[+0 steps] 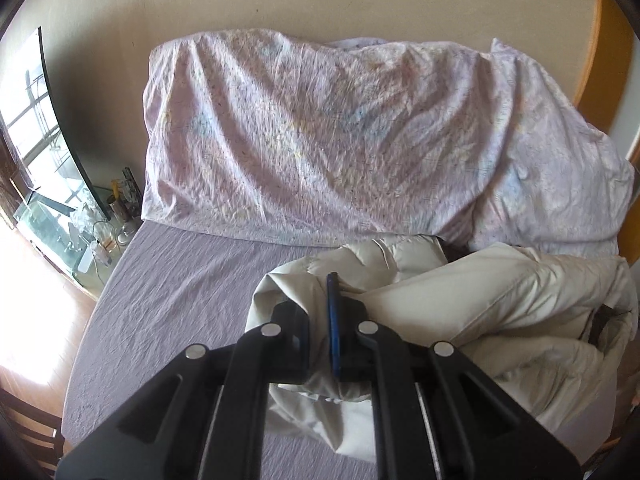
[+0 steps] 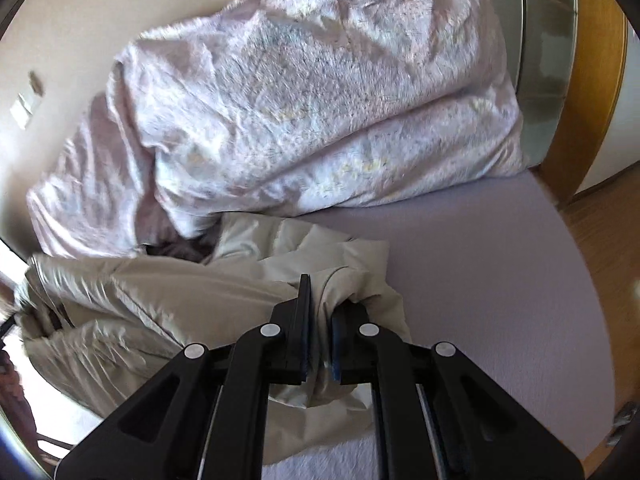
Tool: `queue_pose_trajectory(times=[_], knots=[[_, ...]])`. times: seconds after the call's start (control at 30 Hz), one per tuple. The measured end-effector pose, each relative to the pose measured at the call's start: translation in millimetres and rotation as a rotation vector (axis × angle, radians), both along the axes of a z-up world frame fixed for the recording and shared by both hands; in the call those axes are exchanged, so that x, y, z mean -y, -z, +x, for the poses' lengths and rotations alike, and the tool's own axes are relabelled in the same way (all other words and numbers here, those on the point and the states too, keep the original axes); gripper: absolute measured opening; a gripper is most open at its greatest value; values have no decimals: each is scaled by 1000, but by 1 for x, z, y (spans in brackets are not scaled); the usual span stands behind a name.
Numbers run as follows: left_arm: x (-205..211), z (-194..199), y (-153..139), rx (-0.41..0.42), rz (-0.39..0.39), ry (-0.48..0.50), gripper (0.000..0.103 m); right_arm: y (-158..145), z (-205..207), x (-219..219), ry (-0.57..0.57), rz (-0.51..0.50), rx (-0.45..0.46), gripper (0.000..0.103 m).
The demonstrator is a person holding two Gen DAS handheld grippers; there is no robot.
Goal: Fold large clothes
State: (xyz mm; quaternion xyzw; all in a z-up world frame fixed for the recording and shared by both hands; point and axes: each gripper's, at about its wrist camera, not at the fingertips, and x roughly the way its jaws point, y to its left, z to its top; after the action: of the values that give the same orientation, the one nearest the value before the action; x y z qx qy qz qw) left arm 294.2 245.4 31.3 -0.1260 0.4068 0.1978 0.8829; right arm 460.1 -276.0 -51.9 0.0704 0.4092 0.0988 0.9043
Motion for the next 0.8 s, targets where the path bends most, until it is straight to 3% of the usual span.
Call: queue_pose_trajectory(times=[0.1,0.27,0.6,0.8], knots=[[-7,16,9,-16,-8,-8,8,9,13,-14,21,-64,3,8],[-19,40,25,-43,-29,-25,8,19,37,-21,60,-68,-20,9],[-39,89,87,-116,-90,-116,12,65,90,-21,143,-10,-120,9],[-47,109,115,-132,-142,-149,16,88,112,-17,145,72,-181,17]])
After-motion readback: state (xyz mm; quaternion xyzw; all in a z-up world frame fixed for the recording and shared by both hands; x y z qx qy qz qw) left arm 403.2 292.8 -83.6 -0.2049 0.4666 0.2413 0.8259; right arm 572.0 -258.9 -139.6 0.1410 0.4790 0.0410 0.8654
